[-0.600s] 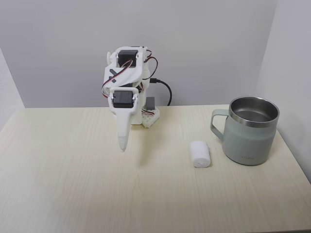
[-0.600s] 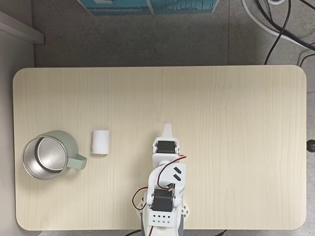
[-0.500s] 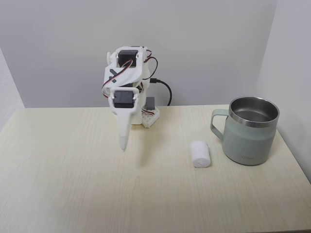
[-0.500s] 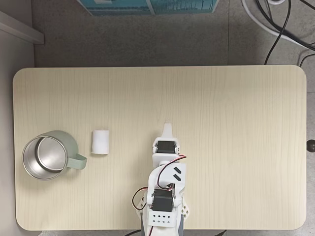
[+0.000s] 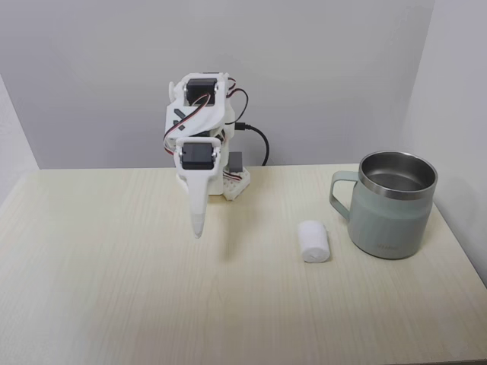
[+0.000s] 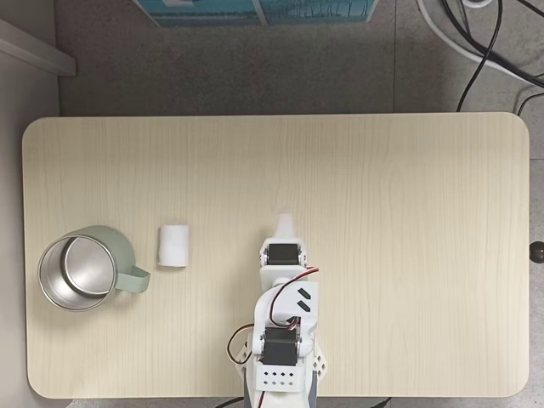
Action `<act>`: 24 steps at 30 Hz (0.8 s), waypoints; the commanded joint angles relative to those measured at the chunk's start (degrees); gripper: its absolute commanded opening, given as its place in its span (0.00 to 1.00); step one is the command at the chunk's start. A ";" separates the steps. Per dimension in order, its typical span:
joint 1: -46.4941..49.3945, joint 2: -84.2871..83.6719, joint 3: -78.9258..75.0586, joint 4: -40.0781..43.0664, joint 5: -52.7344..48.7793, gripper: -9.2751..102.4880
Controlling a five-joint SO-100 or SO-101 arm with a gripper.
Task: Grasp a dressing and put it in the cup.
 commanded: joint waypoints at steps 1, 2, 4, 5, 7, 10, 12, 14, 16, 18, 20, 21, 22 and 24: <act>0.00 -0.35 0.44 0.09 -0.18 0.08; -0.09 -0.35 0.44 0.09 -1.05 0.08; 0.09 -0.35 1.41 0.53 -2.81 0.09; 0.18 -0.35 2.72 1.58 -3.34 0.09; 0.00 -0.35 6.24 4.92 -4.92 0.10; -3.52 0.00 11.87 10.02 -9.23 0.10; -5.89 1.93 16.79 13.10 -11.43 0.11; -7.82 7.12 22.94 15.29 -13.10 0.12; -10.02 14.59 29.88 17.75 -15.12 0.13; -13.18 22.76 37.35 21.53 -18.19 0.14; -17.67 29.36 43.68 25.58 -21.97 0.16; -19.78 32.17 46.14 27.51 -23.55 0.17; -21.88 34.89 48.43 29.18 -24.96 0.18; -25.31 40.52 52.65 31.82 -26.98 0.20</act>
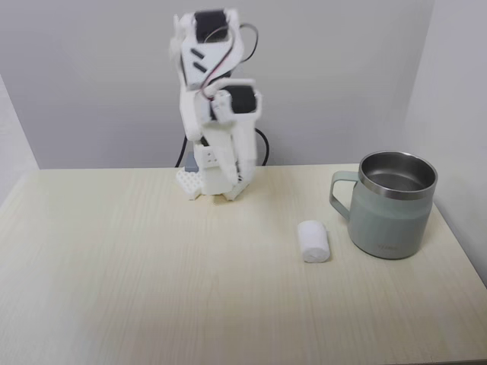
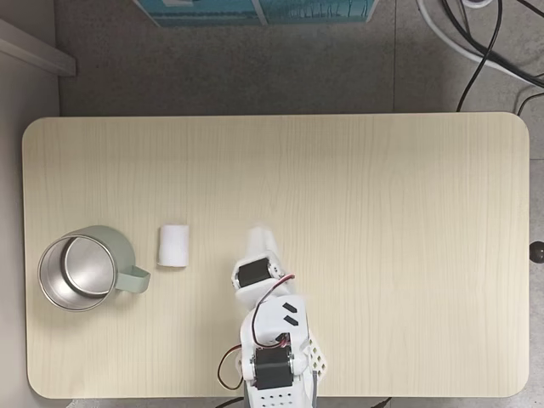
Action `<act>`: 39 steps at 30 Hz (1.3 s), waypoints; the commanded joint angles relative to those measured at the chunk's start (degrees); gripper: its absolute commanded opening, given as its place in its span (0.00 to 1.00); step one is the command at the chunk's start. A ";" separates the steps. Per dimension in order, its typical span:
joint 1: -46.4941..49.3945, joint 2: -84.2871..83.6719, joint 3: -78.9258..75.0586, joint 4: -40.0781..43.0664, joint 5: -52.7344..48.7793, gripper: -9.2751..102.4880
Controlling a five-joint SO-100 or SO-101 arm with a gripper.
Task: Grasp a dressing and put it in the cup.
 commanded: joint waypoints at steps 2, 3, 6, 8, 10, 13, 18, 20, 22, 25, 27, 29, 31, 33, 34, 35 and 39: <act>-7.38 12.66 10.90 5.45 -4.48 0.21; -8.88 15.29 11.95 6.33 -5.98 0.22; -13.36 21.36 12.74 6.94 -9.76 0.22; -15.64 25.40 12.74 6.15 -11.43 0.23; -16.88 30.50 13.36 4.66 -12.48 0.23; -18.28 37.53 13.62 0.79 -13.36 0.24; -20.39 46.41 14.50 -4.57 -13.62 0.25; -21.18 49.92 15.29 -5.63 -13.62 0.25; -21.71 53.00 16.00 -6.86 -13.62 0.26; -22.15 56.95 16.44 -8.53 -13.71 0.26; -22.59 59.59 16.44 -9.40 -13.97 0.26; -22.94 61.87 16.17 -10.63 -13.97 0.26; -23.20 64.16 16.08 -11.51 -14.06 0.26; -23.64 65.92 15.91 -12.30 -14.06 0.26; -23.91 66.53 15.64 -12.83 -13.97 0.26; -24.08 66.97 15.21 -13.45 -13.89 0.26; -24.35 68.20 14.85 -14.59 -13.97 0.24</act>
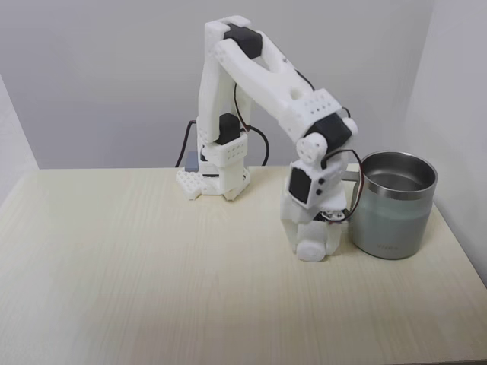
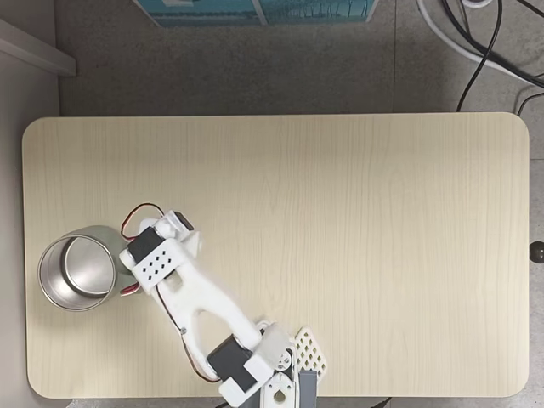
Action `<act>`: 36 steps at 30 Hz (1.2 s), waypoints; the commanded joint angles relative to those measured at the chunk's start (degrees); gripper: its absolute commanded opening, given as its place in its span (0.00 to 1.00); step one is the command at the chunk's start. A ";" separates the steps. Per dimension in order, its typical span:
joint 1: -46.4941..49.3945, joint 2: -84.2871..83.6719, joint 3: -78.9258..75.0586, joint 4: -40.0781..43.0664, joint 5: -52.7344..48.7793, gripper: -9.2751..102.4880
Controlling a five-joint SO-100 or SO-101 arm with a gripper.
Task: Grasp a dressing and put it in the cup.
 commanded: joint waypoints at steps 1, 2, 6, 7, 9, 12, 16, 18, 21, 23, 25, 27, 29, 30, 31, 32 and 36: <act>-0.44 0.00 0.79 -0.62 -0.44 0.23; -0.62 0.00 0.79 -0.62 -0.53 0.20; -0.88 -0.09 0.62 -0.97 -0.26 0.08; -0.88 -0.53 0.18 -1.14 -0.62 0.08; -0.88 -1.85 -0.79 -1.41 -0.79 0.08; -0.70 -5.62 -1.05 0.18 -0.79 0.08; -0.18 -15.03 -0.70 6.06 -1.85 0.08; 0.18 -20.83 0.18 9.93 -2.72 0.08; 0.26 -28.65 2.29 15.56 -4.04 0.08; -0.35 -32.17 4.75 19.07 -4.57 0.08; -1.49 -34.28 7.91 22.06 -4.66 0.08; -2.72 -35.42 11.60 24.43 -4.22 0.08; -4.04 -35.33 15.12 25.58 -3.16 0.08; -4.83 -34.80 16.79 25.93 -2.55 0.08; -5.71 -34.01 18.54 26.37 -1.93 0.08; -6.68 -33.05 20.30 26.81 -1.32 0.08; -10.46 -28.30 27.77 27.77 1.41 0.08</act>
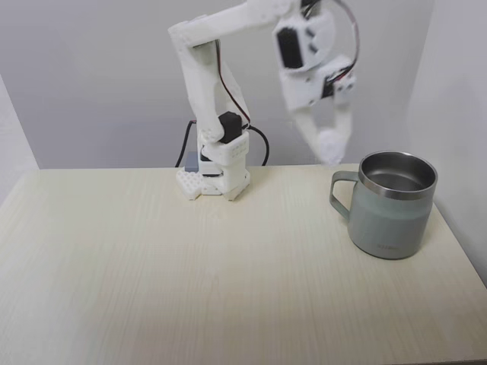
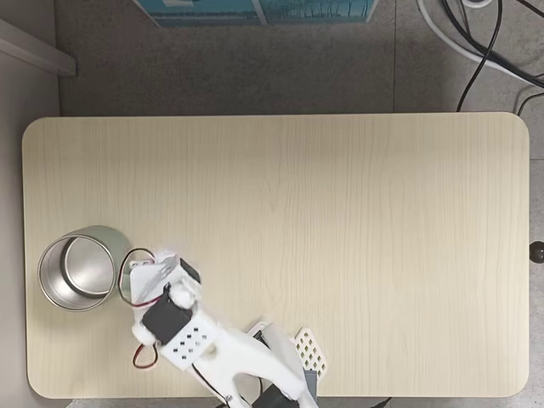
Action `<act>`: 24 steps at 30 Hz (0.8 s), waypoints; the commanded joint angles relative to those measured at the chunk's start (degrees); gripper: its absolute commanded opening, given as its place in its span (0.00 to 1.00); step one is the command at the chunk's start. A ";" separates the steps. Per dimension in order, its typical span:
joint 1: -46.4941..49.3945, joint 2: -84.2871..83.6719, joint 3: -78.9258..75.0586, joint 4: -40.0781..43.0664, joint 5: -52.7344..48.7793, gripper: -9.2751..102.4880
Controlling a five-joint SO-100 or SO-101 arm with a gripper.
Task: Grasp a dressing and put it in the cup.
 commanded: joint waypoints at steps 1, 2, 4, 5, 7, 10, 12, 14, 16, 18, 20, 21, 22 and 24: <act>-2.55 3.60 8.53 0.62 2.29 0.08; -3.43 5.36 10.72 0.79 2.90 0.08; -5.01 9.05 14.94 0.97 4.13 0.08; -5.54 11.16 16.96 0.97 4.75 0.08; -6.24 15.73 21.62 0.97 5.80 0.08; -7.38 21.53 26.98 0.97 6.86 0.08; -8.26 24.52 29.62 0.97 7.47 0.08; -8.96 27.25 31.82 0.97 8.09 0.08; -9.67 29.53 33.49 0.97 8.61 0.08; -10.28 31.03 34.28 0.97 8.96 0.08; -10.72 32.08 34.63 0.88 9.23 0.08; -10.81 32.43 34.80 0.70 9.49 0.08; -10.81 32.61 34.89 0.62 9.67 0.10; -10.81 32.70 34.98 0.53 9.84 0.14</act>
